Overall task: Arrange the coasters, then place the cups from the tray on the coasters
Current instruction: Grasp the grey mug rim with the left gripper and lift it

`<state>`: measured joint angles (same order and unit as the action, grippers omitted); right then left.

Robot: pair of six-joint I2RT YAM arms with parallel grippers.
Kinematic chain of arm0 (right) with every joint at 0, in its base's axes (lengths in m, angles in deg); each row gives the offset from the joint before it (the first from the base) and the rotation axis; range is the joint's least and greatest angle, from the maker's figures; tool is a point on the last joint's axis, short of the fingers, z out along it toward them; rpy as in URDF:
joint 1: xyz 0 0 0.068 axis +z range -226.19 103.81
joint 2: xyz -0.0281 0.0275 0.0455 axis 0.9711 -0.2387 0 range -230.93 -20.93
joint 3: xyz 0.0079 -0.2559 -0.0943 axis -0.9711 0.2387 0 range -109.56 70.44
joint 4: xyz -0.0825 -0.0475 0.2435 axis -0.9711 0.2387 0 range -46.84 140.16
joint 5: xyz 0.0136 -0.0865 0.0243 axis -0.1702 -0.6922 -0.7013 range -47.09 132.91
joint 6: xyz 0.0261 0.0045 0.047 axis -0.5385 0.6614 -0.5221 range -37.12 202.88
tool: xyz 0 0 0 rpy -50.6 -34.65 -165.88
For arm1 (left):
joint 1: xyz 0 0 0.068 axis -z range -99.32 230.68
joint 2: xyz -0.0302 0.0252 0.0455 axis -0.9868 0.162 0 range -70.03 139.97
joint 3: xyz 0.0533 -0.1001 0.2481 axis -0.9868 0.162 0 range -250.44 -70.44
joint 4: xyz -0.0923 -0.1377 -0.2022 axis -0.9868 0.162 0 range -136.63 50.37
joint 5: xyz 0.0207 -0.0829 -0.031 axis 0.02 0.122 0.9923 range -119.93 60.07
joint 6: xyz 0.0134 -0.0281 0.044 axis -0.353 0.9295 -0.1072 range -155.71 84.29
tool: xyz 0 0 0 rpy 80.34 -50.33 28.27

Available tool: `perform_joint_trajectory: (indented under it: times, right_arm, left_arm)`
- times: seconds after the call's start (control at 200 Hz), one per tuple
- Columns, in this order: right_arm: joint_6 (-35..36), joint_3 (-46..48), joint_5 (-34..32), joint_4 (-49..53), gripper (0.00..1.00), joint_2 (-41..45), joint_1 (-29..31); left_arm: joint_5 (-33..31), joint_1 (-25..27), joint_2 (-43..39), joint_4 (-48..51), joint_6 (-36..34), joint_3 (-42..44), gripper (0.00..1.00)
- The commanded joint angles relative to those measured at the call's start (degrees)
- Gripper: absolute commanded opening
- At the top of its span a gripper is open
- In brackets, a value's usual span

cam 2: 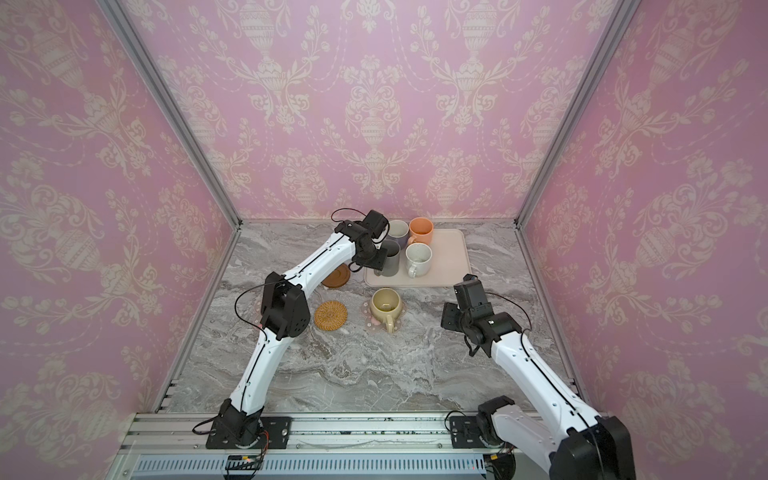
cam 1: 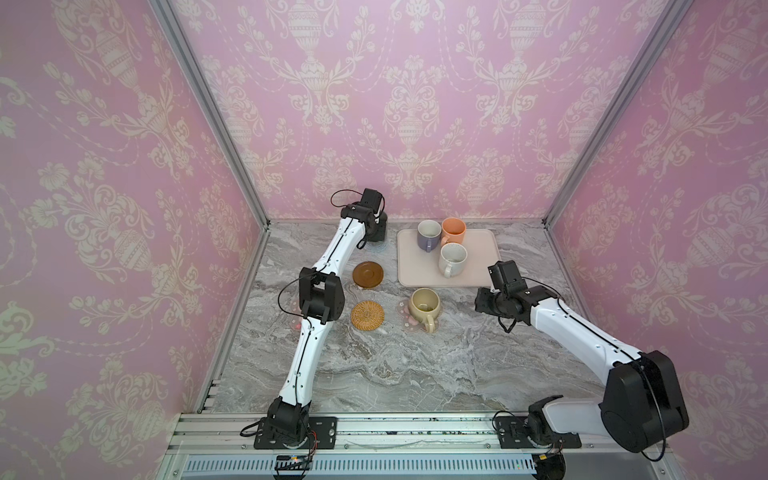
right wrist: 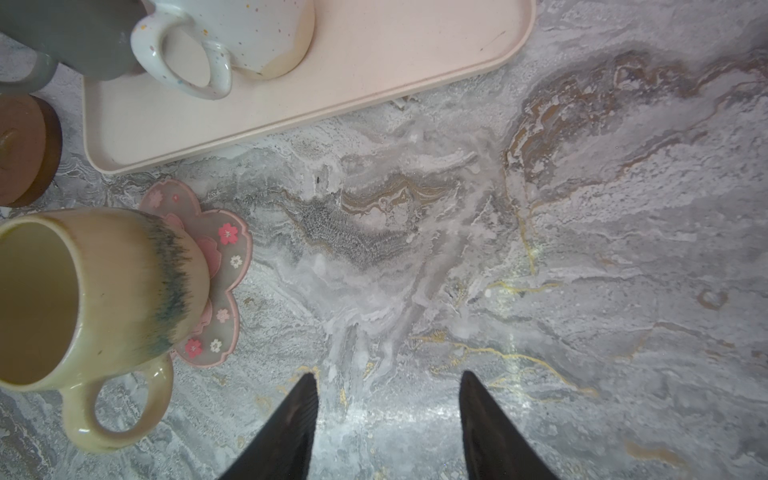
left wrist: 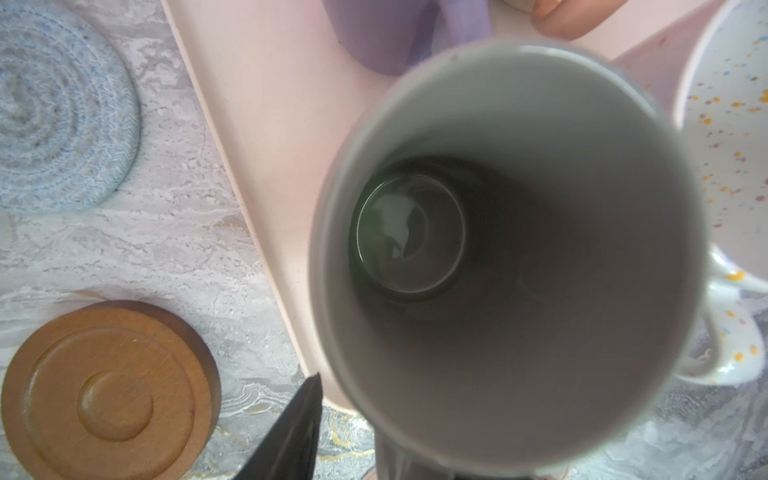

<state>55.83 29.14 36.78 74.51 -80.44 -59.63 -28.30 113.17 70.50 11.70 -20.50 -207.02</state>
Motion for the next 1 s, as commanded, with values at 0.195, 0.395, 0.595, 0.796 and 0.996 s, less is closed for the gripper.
perform_joint_trajectory:
  times: [0.195, 0.395, 0.595, 0.796, 0.996]
  right_arm:
    - [-2.4, -1.95, 0.07, -0.31, 0.6, -1.64, -0.29]
    - [-2.74, -2.3, 0.39, -0.49, 0.58, -2.68, -0.25]
    - [-2.83, -2.79, 0.68, -0.49, 0.56, -3.33, -0.3]
    - [-2.83, -2.98, 0.77, -0.85, 0.56, -4.56, -0.27]
    - [-2.54, -3.26, 0.6, -0.74, 0.56, -5.01, -0.3]
  left_arm:
    - [7.37, -0.19, 0.92, -2.29, -4.74, 0.38, 0.48]
    - [6.94, -0.29, 1.68, -2.23, -5.23, 0.42, 0.45]
    - [5.26, -0.24, 1.72, -2.53, -7.08, 1.47, 0.34]
    - [3.73, -0.58, 2.0, -3.32, -8.18, 1.63, 0.18]
    - [2.32, -1.03, 3.16, -1.37, -8.26, -0.87, 0.0]
